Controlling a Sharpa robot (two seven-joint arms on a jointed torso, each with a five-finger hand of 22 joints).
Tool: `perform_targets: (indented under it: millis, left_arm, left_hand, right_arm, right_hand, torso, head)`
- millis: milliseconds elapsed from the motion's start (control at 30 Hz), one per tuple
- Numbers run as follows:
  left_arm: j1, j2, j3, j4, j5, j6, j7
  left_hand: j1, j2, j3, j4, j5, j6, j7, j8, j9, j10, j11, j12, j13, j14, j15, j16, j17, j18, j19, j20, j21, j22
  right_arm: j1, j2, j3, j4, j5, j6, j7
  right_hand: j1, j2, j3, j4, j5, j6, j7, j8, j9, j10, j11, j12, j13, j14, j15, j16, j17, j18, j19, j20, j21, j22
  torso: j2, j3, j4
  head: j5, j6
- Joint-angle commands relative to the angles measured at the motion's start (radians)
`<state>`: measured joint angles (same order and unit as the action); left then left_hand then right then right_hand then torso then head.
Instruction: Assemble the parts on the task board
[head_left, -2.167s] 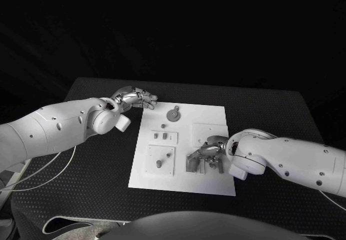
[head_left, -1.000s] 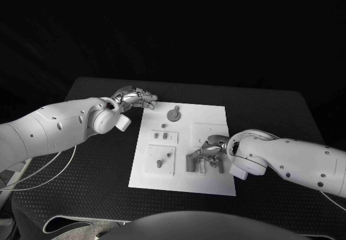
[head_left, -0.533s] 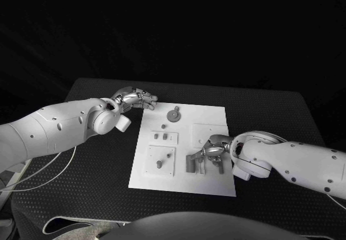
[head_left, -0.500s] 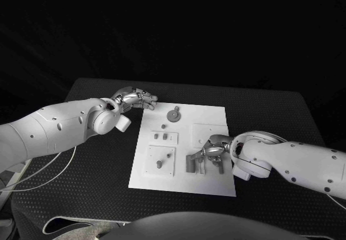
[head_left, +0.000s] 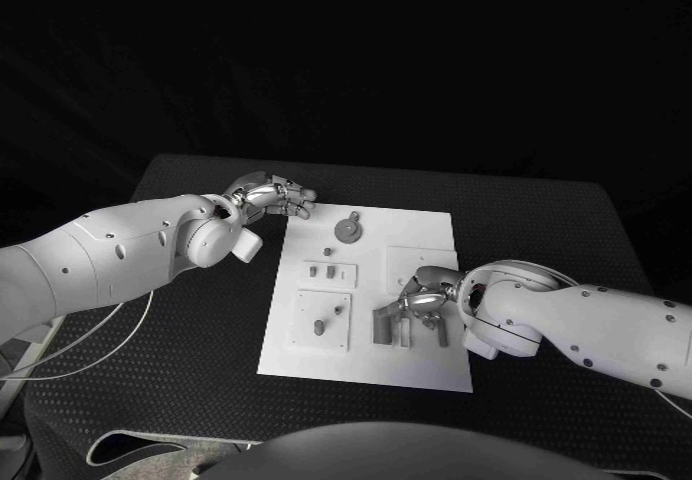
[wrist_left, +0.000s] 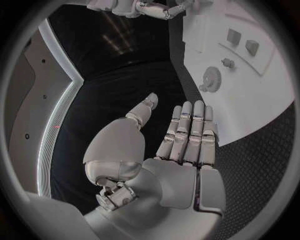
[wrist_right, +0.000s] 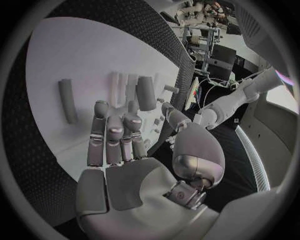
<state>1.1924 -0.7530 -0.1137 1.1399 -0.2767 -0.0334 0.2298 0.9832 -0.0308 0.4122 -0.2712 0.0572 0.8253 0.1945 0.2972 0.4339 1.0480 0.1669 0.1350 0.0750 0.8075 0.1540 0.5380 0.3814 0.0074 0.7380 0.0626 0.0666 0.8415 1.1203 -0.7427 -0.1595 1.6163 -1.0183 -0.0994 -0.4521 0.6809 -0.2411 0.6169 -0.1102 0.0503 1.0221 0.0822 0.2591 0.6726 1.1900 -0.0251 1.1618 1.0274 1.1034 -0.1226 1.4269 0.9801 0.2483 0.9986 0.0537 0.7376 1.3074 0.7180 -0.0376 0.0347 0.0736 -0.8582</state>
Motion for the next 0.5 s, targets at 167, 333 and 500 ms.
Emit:
perform_targets:
  millis: [167, 333, 500]
  left_arm:
    - [0.001, 0.0, 0.001, 0.005, 0.006, 0.015, 0.005]
    - [0.001, -0.001, 0.001, 0.006, 0.006, 0.017, 0.004]
    - [0.001, -0.004, 0.001, 0.008, 0.006, 0.016, 0.002]
  left_hand:
    - [-0.009, 0.002, 0.007, 0.001, -0.001, -0.007, 0.001, 0.005, -0.002, -0.004, 0.001, 0.002, 0.0, -0.003, 0.005, -0.004, 0.002, -0.007, -0.005, -0.002, 0.004, -0.001]
    - [-0.009, 0.002, 0.007, 0.001, -0.001, -0.007, 0.001, 0.005, -0.002, -0.004, 0.001, 0.002, 0.0, -0.003, 0.005, -0.004, 0.002, -0.007, -0.005, -0.002, 0.004, -0.001]
    - [-0.01, 0.002, 0.007, 0.001, -0.001, -0.007, 0.001, 0.005, -0.002, -0.004, 0.001, 0.002, 0.0, -0.003, 0.005, -0.004, 0.002, -0.007, -0.005, -0.002, 0.004, -0.001]
  right_arm:
    - [0.001, 0.022, 0.0, 0.007, -0.073, 0.029, -0.033]
    - [0.001, 0.027, 0.001, 0.004, -0.135, 0.025, -0.046]
    - [0.001, 0.05, 0.0, -0.009, -0.159, 0.024, -0.049]
  right_hand:
    - [-0.006, 0.0, 0.001, 0.026, 0.003, 0.021, -0.004, 0.006, 0.007, 0.004, -0.008, 0.013, 0.0, 0.011, -0.01, 0.014, -0.004, 0.013, 0.006, -0.001, 0.011, 0.019]
    - [-0.007, -0.002, 0.001, 0.031, 0.003, 0.023, -0.006, 0.006, 0.008, 0.007, -0.01, 0.015, 0.0, 0.013, -0.011, 0.016, -0.005, 0.013, 0.009, -0.003, 0.013, 0.019]
    - [-0.007, -0.004, 0.001, 0.034, 0.003, 0.025, -0.006, 0.006, 0.009, 0.009, -0.011, 0.016, 0.0, 0.015, -0.012, 0.018, -0.006, 0.013, 0.011, -0.005, 0.015, 0.019]
  torso:
    - [0.0, -0.0014, -0.0015]
    - [-0.001, -0.0019, -0.0006]
    - [0.0, -0.0023, -0.0009]
  head:
    - [0.0, -0.004]
    - [0.0, -0.003]
    - [-0.002, -0.003]
